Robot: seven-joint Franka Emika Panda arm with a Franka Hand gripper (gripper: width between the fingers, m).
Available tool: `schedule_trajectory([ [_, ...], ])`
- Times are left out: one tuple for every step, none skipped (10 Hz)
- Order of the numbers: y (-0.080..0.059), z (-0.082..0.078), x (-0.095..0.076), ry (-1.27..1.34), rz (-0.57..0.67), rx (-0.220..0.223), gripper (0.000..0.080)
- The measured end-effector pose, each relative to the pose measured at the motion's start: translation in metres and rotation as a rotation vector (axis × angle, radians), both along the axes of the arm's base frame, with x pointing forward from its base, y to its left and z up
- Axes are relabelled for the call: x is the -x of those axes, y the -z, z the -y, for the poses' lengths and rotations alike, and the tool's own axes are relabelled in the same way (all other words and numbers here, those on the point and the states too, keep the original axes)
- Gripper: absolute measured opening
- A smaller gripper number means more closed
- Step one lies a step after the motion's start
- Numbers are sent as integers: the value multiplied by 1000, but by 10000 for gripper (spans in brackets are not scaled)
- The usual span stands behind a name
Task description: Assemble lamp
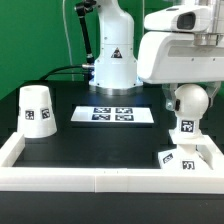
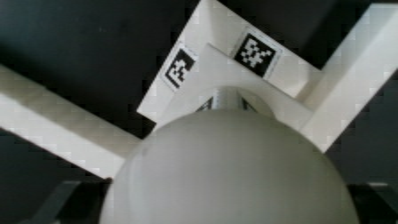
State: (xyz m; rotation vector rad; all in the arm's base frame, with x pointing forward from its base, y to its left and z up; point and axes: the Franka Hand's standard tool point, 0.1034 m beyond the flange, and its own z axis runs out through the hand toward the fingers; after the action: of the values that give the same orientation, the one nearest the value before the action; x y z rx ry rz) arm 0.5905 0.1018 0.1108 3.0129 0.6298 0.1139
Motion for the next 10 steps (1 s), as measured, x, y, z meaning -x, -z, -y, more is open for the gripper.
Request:
schedule_trajectory([
  [0,0,0,109,3,-13,578],
  [-1,0,0,195,4,-25,579],
  [-1,0,0,269,8,-31,579],
  [-1,0,0,327,10,-35,579],
  [-1,1,0,374,12,-39,579],
  [0,1,0,457,16,-46,579],
  [0,2,0,527,19,-51,579],
  [0,2,0,581,21,-56,579],
  [0,2,0,680,21,-69,579],
  [-1,3,1,823,21,-89,579],
])
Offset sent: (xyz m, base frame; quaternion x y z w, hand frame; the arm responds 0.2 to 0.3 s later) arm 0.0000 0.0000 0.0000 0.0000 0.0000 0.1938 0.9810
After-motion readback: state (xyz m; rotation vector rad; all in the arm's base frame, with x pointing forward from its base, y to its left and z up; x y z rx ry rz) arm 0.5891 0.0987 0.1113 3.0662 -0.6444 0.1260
